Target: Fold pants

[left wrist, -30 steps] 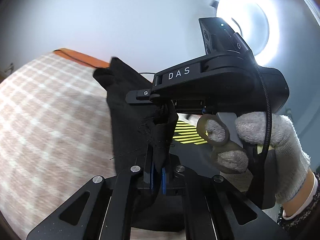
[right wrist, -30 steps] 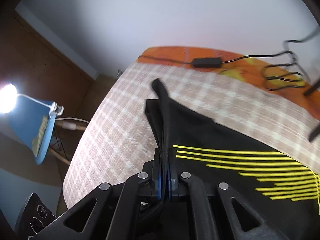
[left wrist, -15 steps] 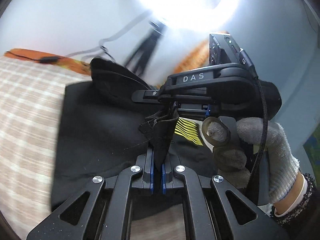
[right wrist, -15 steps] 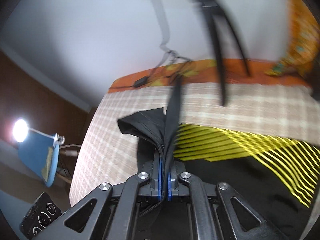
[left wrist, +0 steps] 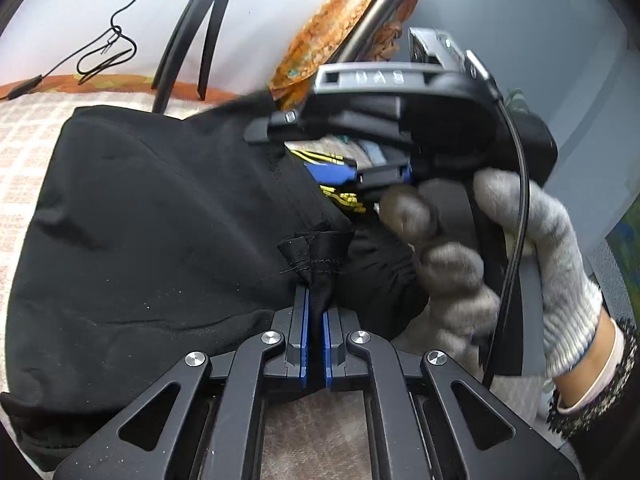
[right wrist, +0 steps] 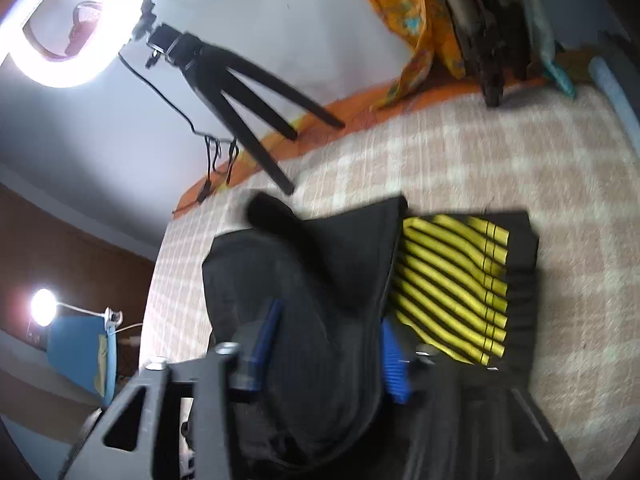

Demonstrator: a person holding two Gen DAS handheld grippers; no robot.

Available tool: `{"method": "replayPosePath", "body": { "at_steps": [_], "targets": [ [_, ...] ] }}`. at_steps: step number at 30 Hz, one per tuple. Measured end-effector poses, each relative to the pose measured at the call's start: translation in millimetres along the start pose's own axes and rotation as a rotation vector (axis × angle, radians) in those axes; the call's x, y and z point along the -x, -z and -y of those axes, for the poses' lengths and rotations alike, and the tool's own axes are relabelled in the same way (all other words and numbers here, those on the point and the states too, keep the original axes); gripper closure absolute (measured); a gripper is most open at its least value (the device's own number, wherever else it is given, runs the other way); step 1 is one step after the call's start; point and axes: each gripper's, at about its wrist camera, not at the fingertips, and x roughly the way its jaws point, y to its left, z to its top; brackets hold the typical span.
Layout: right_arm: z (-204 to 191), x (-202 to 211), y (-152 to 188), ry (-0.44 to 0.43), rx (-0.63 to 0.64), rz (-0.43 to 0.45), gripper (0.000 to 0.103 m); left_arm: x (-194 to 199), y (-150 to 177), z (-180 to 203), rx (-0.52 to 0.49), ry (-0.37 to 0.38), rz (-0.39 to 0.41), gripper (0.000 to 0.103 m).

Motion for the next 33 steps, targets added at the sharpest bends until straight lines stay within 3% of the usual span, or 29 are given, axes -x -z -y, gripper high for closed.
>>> {"method": "replayPosePath", "body": {
  "at_steps": [2, 3, 6, 8, 12, 17, 19, 21, 23, 29, 33],
  "targets": [
    [-3.0, -1.8, -4.8, 0.006, 0.032, 0.001, 0.050, -2.8, -1.0, 0.0, -0.002, -0.001, 0.000, 0.099],
    [-6.4, -5.7, -6.7, 0.018, 0.045, -0.004, 0.054, -3.3, -1.9, -0.1, -0.002, -0.001, 0.001, 0.099],
    [-8.2, -16.3, -4.9, 0.054, 0.046, -0.022, 0.083, -2.5, -1.0, -0.6, 0.006, 0.007, -0.001, 0.099],
    [-8.6, -16.9, -2.9, 0.070, 0.043, -0.020, 0.095, 2.9, -0.9, 1.1, 0.012, 0.015, 0.004, 0.099],
    [-7.7, 1.7, -2.3, 0.078, 0.044, 0.027, 0.100, 17.4, -2.0, 9.9, 0.015, 0.051, 0.025, 0.099],
    [7.2, 37.5, -3.5, 0.085, 0.031, 0.071, 0.100, 10.8, -8.0, 21.7, 0.013, 0.100, 0.030, 0.099],
    [14.6, 50.2, -1.2, 0.110, 0.021, 0.081, 0.091, 5.2, -7.4, 27.1, 0.016, 0.114, 0.018, 0.099],
    [29.8, 64.1, 4.7, 0.117, -0.041, 0.084, 0.055, 0.4, -3.5, 29.4, 0.028, 0.127, 0.001, 0.099],
    [42.2, 75.5, 13.8, 0.071, -0.077, 0.089, 0.056, -5.1, -0.5, 31.7, 0.028, 0.124, -0.012, 0.099],
    [49.6, 72.7, 27.5, 0.069, -0.072, 0.056, 0.056, -16.3, 2.7, 43.7, 0.012, 0.123, -0.021, 0.099],
    [35.3, 59.6, 30.0, 0.162, 0.009, 0.042, 0.061, -20.6, 6.9, 50.6, -0.027, 0.109, -0.038, 0.099]
  ]
}}
